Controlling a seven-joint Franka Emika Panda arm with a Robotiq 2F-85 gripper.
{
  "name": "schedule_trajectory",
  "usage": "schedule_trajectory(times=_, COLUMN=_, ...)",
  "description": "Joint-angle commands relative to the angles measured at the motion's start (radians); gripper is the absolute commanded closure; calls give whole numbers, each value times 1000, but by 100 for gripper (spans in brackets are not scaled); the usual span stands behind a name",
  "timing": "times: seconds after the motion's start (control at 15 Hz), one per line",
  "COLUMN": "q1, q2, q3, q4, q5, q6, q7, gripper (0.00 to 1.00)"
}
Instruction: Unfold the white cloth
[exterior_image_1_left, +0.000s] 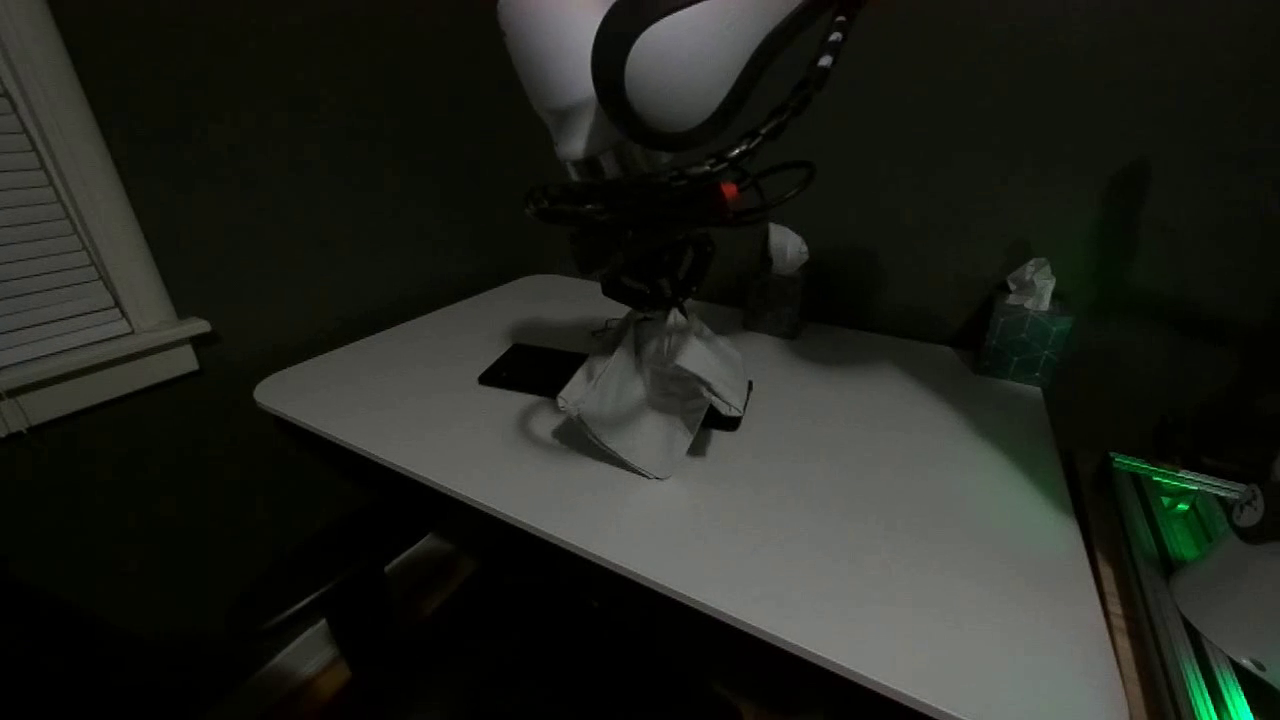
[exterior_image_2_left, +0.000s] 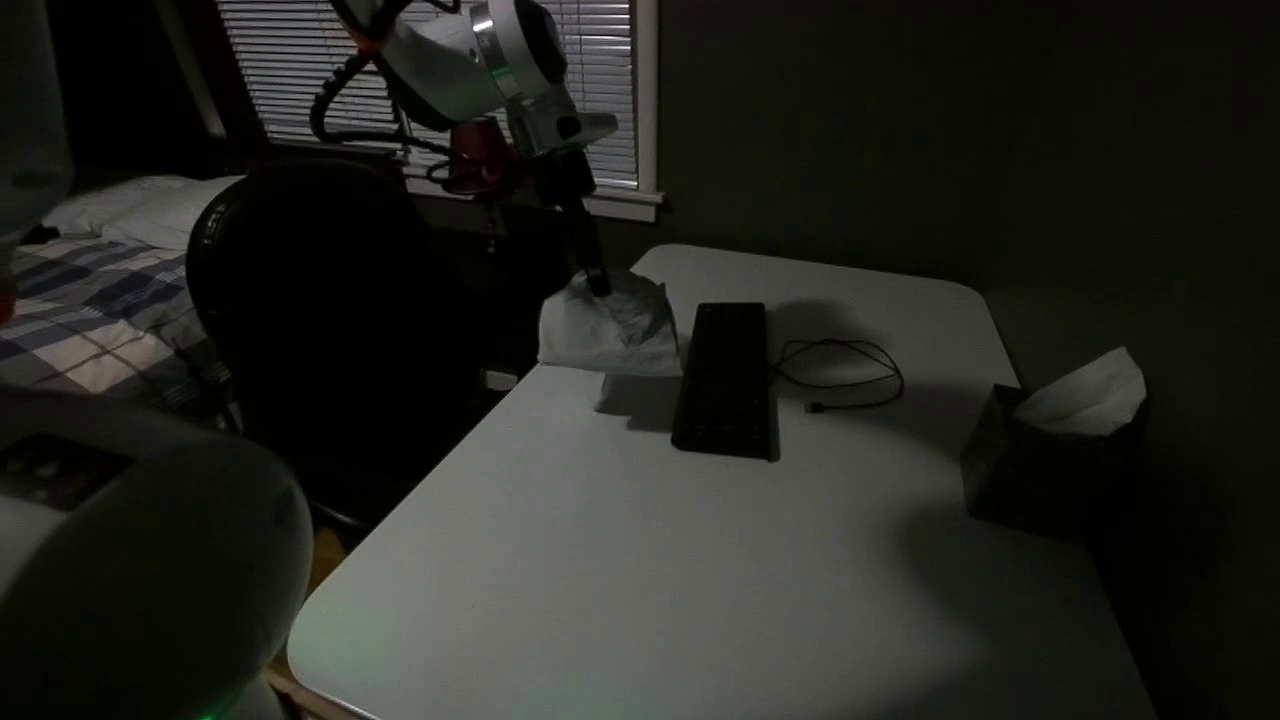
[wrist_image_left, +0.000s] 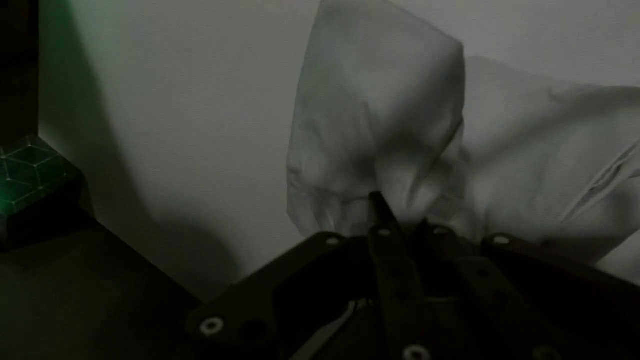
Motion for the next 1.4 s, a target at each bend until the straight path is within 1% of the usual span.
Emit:
schedule_trajectory(times=0.0, q1=-38, q2=31, q3=0, q4=-1, q5=-3, q6=-2, q7=-41, gripper=98)
schedule_trajectory(times=0.07, q1=-46, q2=40, q3=-3, q4=-1, q5=2, q6=-3, q7=-46, gripper=94)
schedule_trajectory(times=0.13, q1=-50, q2=53, q3=-8, q4=0, q5=-8, q6=-9, q7=-46, gripper=68)
schedule_trajectory(times=0.2, q1=-54, q2=63, q3=-11, q4=0, q5=-9, q6=-14, q7=-49, gripper=66)
schedule_trajectory(times=0.27, q1=-56, q2=70, q3=-15, q4=-4, q5=-11, q6=-13, q7=-48, gripper=60)
schedule_trajectory(times=0.33, q1=-60, q2=76, q3=-17, q4=-7, q5=-1, q6=-15, q7=-49, gripper=52)
schedule_trajectory(times=0.47, q1=-64, q2=87, q3=-21, q4=-9, q5=10, q6=-16, q7=-44, gripper=38)
schedule_trajectory(times=0.53, q1=-66, q2=93, q3=-20, q4=-13, q5=15, q6=-8, q7=-49, gripper=30)
schedule_trajectory(times=0.67, q1=-70, q2=105, q3=-18, q4=-22, q5=19, q6=24, q7=-51, gripper=16)
schedule_trajectory(times=0.73, q1=-72, q2=114, q3=-19, q4=-24, q5=26, q6=45, q7=-36, gripper=8)
schedule_trajectory(times=0.8, q1=-77, q2=124, q3=-16, q4=-24, q5=50, q6=59, q7=-33, gripper=2)
schedule_trajectory(times=0.87, q1=-78, q2=138, q3=-17, q4=-22, q5=71, q6=79, q7=-14, gripper=0)
schedule_trajectory(times=1.27, q1=-84, q2=216, q3=-26, q4=-14, q5=197, q6=161, q7=16, gripper=0)
schedule_trajectory(times=1.33, q1=-84, q2=229, q3=-29, q4=-13, q5=209, q6=170, q7=18, gripper=5)
